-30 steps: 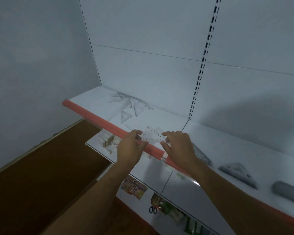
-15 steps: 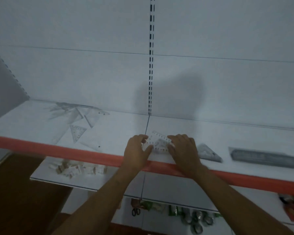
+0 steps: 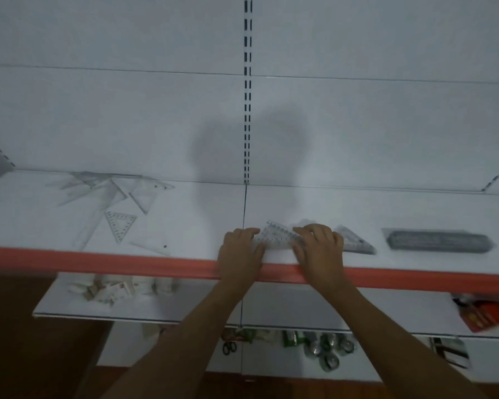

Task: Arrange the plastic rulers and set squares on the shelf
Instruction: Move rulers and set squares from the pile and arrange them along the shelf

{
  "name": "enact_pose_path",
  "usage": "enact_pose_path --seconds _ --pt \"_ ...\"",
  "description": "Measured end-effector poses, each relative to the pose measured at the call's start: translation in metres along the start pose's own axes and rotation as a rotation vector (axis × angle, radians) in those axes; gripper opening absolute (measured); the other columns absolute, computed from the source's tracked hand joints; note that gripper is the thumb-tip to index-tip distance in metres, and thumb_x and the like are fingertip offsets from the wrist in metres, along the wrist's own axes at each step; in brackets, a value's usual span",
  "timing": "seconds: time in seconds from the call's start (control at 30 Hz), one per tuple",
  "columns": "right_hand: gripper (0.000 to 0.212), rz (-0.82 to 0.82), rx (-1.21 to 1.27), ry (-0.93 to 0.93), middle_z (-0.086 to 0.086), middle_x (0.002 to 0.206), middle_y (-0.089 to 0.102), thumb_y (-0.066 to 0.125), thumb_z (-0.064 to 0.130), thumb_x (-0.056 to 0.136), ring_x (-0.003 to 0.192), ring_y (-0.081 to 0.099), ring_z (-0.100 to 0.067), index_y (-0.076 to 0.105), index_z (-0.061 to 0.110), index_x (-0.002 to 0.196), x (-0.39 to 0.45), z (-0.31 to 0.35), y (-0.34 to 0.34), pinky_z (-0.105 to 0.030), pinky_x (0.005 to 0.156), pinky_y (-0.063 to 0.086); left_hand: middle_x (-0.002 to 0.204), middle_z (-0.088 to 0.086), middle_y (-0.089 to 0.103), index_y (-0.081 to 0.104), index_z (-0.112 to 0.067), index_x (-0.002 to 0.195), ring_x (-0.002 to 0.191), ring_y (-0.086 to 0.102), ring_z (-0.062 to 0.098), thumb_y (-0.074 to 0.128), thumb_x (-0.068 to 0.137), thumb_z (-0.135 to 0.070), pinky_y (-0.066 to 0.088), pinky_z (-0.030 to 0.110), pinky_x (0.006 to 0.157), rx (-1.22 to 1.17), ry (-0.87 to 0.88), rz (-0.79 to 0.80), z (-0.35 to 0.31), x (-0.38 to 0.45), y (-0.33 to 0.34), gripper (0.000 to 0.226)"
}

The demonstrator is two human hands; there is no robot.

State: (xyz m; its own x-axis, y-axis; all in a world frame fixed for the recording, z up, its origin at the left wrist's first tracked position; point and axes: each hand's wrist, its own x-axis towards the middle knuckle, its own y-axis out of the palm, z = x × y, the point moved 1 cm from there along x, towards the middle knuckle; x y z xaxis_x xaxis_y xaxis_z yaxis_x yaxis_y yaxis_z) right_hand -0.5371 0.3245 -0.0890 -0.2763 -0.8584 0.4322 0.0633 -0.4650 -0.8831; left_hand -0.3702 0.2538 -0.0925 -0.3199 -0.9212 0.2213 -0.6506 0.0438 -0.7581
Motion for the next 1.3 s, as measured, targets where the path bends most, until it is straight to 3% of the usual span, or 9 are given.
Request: enact_pose_path --seconds 0.3,0.5,0.73,0.83,0.93,1.07,1.13,1.3 --pt "0.031 -0.024 -0.026 -0.032 0.002 0.097 0.065 0.052 0.034 0.084 0.099 0.056 -0.021 0.068 0.02 0.106 -0.001 -0.004 0.008 -0.04 0.092 0.025 0.112 0.002 0.067 0.063 -0.017 0.123 0.106 0.053 0.023 0.06 0.091 -0.028 0.046 0.036 0.085 0.098 0.054 -0.052 -0.004 -0.003 0.004 0.035" --pt "0.032 0.006 -0.045 -0.001 0.003 0.096 0.068 0.061 0.03 0.082 0.099 0.059 -0.019 0.067 0.019 0.111 -0.003 -0.004 0.008 -0.04 0.097 0.023 0.103 0.0 0.07 0.065 -0.016 0.121 0.094 0.055 0.024 0.062 0.089 -0.018 0.047 0.033 0.072 0.161 0.126 -0.055 -0.002 -0.004 0.005 0.033" --pt "0.045 0.024 0.015 -0.003 0.001 0.1 0.067 0.046 0.037 0.079 0.099 0.058 -0.02 0.064 0.017 0.115 -0.003 -0.005 0.003 -0.045 0.096 0.03 0.109 0.0 0.067 0.054 -0.02 0.135 0.104 0.053 0.02 0.062 0.09 -0.024 0.048 0.033 0.085 0.018 0.041 -0.038 -0.007 -0.007 0.002 0.046" --pt "0.053 -0.067 0.115 0.016 -0.002 0.109 0.061 0.044 0.043 0.076 0.107 0.053 -0.023 0.059 0.017 0.12 0.001 0.005 -0.006 -0.043 0.096 0.027 0.116 0.002 0.063 0.055 -0.015 0.132 0.107 0.054 0.019 0.063 0.09 -0.027 0.046 0.033 0.093 -0.082 0.023 -0.008 -0.003 -0.01 -0.01 0.044" --pt "0.044 -0.128 0.28 -0.092 -0.001 0.108 0.062 0.045 0.037 0.079 0.107 0.052 -0.022 0.06 0.018 0.116 0.023 0.045 -0.017 -0.036 0.095 0.024 0.117 0.008 0.063 0.062 -0.009 0.12 0.107 0.056 0.024 0.059 0.092 -0.02 0.046 0.037 0.097 -0.089 0.003 -0.141 0.011 -0.024 -0.038 0.03" --pt "0.036 -0.056 0.385 -0.303 -0.002 0.106 0.064 0.05 0.033 0.083 0.103 0.056 -0.023 0.062 0.016 0.112 0.047 0.129 -0.012 -0.038 0.091 0.033 0.126 0.002 0.058 0.058 -0.017 0.124 0.107 0.056 0.015 0.055 0.092 -0.022 0.047 0.033 0.096 0.032 -0.152 -0.207 0.049 -0.048 -0.091 0.032" --pt "0.034 0.012 0.38 -0.407 -0.003 0.106 0.065 0.051 0.035 0.086 0.102 0.059 -0.024 0.063 0.016 0.111 0.054 0.172 -0.008 -0.04 0.09 0.036 0.127 0.0 0.058 0.057 -0.02 0.125 0.101 0.059 0.012 0.055 0.092 -0.027 0.049 0.029 0.09 0.091 -0.221 -0.251 0.071 -0.059 -0.127 0.034" --pt "0.042 0.241 0.435 -0.605 -0.001 0.121 0.061 0.043 0.043 0.091 0.112 0.053 -0.02 0.057 0.02 0.123 0.057 0.291 -0.008 -0.038 0.096 0.03 0.123 -0.004 0.062 0.059 -0.022 0.123 0.109 0.057 0.015 0.057 0.091 -0.035 0.045 0.028 0.092 0.216 -0.328 -0.404 0.123 -0.102 -0.237 0.035"
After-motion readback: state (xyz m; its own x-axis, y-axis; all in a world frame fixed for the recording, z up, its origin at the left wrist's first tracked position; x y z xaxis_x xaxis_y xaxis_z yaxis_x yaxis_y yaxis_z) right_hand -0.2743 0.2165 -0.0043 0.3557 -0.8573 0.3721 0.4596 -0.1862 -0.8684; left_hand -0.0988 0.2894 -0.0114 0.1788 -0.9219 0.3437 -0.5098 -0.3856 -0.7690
